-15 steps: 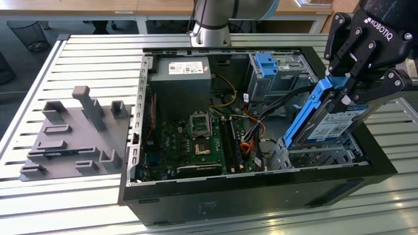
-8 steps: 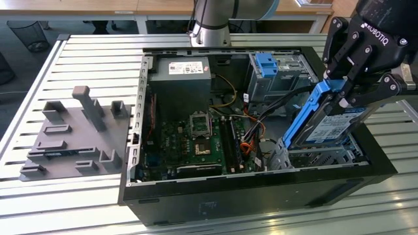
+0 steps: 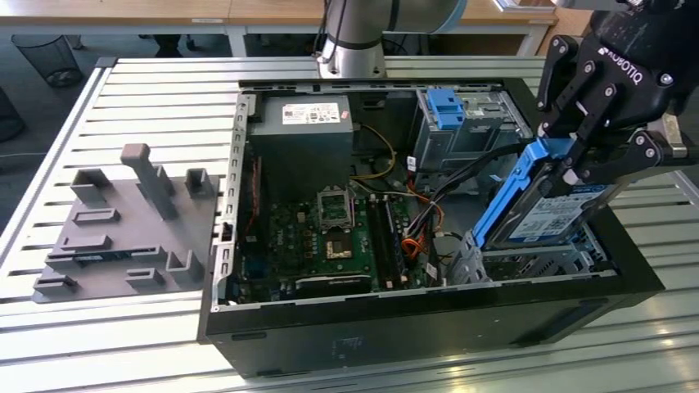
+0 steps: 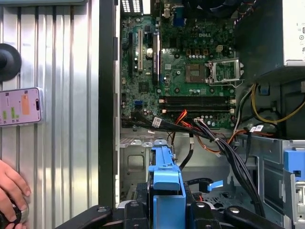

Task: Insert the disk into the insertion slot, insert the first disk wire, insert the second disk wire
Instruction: 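Insert the disk into the insertion slot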

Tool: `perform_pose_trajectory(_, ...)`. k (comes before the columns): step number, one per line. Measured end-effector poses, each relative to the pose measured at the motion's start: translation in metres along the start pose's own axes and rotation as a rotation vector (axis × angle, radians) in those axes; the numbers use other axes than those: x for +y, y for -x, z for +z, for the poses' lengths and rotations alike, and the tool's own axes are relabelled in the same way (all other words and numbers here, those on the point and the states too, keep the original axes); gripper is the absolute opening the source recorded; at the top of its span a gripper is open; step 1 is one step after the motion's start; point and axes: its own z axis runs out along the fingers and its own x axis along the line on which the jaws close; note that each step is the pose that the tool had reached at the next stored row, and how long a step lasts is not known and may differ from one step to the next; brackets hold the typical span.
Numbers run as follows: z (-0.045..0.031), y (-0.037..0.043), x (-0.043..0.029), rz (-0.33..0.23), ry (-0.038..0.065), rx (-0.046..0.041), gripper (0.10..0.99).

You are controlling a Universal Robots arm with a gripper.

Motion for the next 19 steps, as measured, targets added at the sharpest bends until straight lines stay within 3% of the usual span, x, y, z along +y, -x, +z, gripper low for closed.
perform_pose_trajectory(19, 0.0088, -0.0001, -0.0003, 0.0, 0.0, 0.0001, 0.365)
